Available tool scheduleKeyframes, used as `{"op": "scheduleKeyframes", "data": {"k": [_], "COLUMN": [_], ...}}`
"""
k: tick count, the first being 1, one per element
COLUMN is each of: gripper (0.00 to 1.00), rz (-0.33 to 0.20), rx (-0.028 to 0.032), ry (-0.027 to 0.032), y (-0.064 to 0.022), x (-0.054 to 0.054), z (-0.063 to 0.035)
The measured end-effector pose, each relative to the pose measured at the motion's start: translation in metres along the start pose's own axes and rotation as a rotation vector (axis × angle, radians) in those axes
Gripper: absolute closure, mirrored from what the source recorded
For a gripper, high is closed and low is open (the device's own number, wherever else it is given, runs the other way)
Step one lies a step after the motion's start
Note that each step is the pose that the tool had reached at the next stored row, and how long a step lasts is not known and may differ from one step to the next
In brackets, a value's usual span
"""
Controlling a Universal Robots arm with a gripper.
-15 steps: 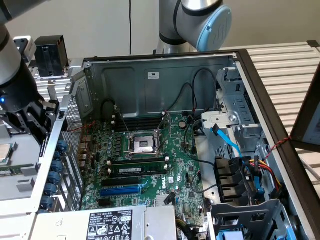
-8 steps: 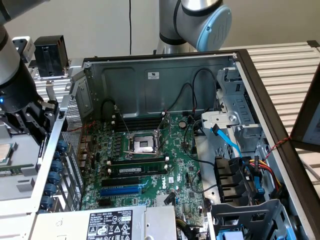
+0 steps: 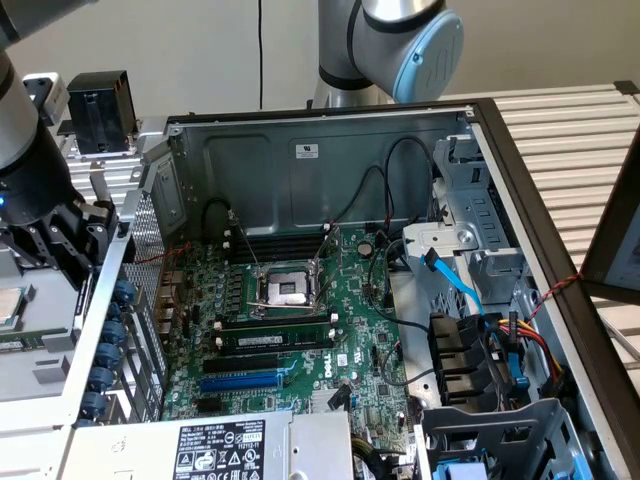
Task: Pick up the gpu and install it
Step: 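Pick up the gpu and move the gpu toward the slot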
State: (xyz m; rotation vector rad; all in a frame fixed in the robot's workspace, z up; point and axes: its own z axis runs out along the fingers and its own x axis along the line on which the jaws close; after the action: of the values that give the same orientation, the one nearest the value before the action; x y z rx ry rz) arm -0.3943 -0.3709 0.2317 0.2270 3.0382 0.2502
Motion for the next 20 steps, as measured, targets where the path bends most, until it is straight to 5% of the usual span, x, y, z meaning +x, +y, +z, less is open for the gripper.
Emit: {"op": "scheduleKeyframes", "data": {"k": [20], "gripper": [0.6], "rz": [0.0], "rx": [-0.0013], "ry": [0.0], "y": [-0.0041], "x": [-0.0028], "z": [0.0013]}}
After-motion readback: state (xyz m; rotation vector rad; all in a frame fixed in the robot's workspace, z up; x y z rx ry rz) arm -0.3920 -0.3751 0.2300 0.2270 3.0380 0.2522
